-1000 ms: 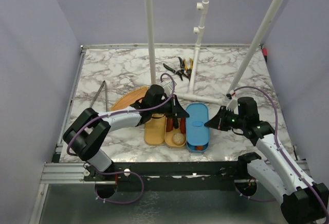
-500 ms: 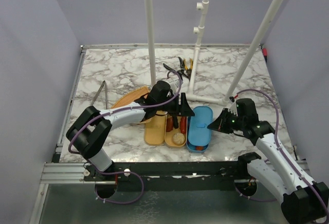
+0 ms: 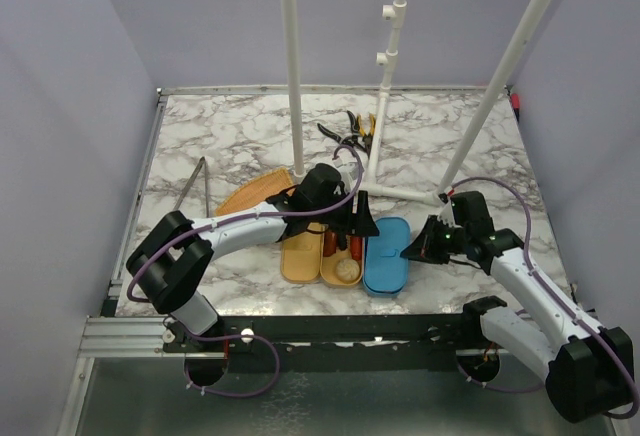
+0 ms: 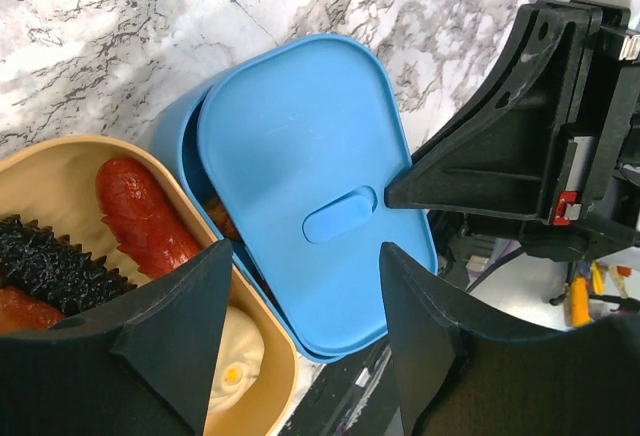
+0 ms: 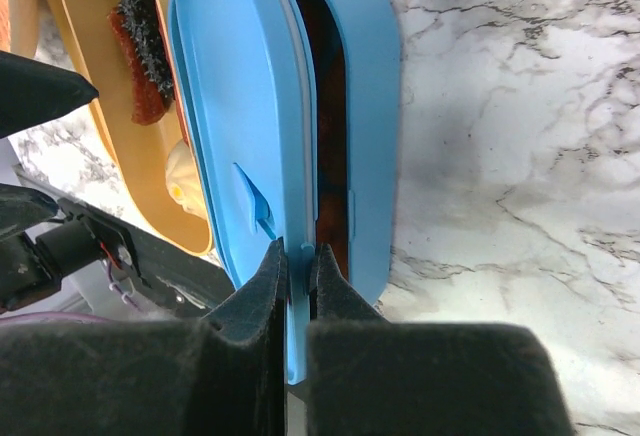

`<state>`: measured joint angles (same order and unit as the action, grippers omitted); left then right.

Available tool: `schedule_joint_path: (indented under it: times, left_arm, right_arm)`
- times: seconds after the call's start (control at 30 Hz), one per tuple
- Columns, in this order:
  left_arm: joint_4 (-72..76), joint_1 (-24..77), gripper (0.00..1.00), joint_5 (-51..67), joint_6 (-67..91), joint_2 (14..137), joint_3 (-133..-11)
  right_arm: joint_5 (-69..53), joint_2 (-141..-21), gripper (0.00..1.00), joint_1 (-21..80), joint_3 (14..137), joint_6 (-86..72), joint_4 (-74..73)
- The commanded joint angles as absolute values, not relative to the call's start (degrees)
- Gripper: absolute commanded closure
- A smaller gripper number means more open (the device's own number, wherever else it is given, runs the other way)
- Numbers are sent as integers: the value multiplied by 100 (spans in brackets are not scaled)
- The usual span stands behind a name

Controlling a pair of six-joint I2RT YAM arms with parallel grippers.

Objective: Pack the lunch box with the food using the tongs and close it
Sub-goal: Close the box lid on the packing box.

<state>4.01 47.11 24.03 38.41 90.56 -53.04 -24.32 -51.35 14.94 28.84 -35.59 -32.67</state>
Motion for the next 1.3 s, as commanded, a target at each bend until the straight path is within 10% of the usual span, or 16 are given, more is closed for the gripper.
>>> schedule_joint_path:
  times: [0.0, 1.27]
  left_arm:
    - [-122, 4899, 38, 1848, 3475, 8930, -5593]
    - [-514, 5030, 39, 1465, 3384, 8657, -5638]
  right_arm:
    - [-2653, -5277, 99, 1501, 2840, -3478, -3084]
    - [-2967, -5633, 99, 1502, 3127, -3363, -2888]
